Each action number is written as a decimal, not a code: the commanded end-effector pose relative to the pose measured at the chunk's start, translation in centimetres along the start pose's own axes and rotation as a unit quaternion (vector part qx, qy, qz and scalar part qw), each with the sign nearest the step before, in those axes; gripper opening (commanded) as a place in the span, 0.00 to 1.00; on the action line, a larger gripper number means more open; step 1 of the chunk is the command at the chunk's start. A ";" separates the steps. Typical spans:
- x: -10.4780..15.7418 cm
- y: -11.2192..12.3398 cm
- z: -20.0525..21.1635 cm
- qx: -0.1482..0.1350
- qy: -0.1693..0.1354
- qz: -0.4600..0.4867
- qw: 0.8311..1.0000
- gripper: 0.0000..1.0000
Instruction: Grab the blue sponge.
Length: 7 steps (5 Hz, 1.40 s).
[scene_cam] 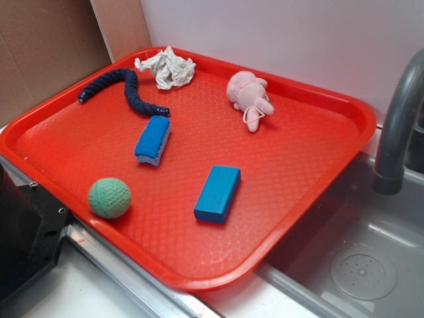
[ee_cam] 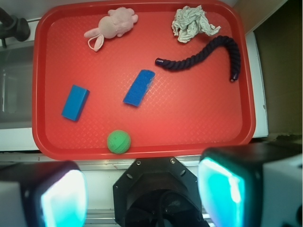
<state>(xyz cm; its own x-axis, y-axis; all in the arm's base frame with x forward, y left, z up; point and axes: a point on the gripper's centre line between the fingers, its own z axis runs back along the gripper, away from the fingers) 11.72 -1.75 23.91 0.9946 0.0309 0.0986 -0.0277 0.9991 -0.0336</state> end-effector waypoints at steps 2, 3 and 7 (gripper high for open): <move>2.3 1.3 -5.2 0.059 0.025 0.118 0.991 1.00; 5.4 0.0 -8.5 0.031 -0.040 0.206 0.977 1.00; 7.6 0.3 -20.5 0.034 0.001 0.219 0.975 1.00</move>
<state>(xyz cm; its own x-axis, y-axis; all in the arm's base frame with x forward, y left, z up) 20.86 -1.78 3.50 0.8866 0.4582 0.0634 -0.4597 0.8880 0.0098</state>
